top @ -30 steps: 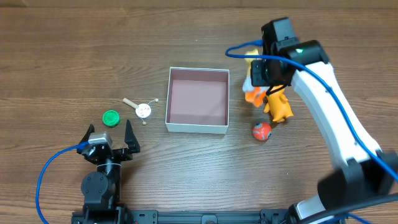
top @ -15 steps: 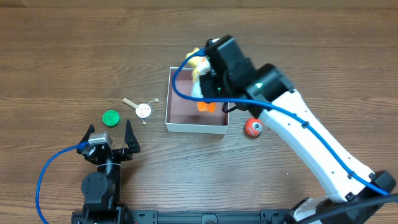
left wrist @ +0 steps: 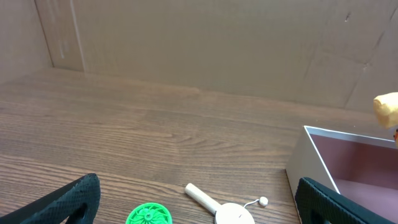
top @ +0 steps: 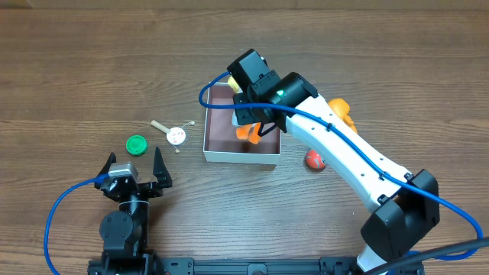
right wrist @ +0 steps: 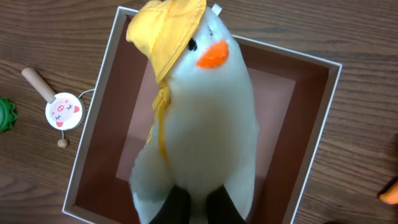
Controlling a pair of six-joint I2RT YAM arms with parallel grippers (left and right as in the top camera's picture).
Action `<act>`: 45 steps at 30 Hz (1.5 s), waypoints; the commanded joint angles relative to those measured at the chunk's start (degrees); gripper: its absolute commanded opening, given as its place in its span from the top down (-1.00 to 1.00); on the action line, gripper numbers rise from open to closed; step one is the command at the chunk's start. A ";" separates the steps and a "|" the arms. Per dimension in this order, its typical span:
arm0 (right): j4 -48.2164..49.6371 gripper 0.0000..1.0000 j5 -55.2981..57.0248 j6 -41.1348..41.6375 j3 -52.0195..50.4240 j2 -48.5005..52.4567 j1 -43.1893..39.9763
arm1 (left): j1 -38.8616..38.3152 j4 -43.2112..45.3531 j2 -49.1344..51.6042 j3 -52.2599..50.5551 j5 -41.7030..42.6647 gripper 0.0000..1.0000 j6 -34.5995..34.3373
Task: Pack container
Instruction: 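Lift the duck with the right gripper and carry it over the box, then lower the duck into the box and open the right gripper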
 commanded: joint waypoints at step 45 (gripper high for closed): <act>5.97 0.92 -0.74 3.54 -4.98 0.59 0.00 | 0.35 0.11 -0.52 -0.20 -0.50 -1.00 -0.50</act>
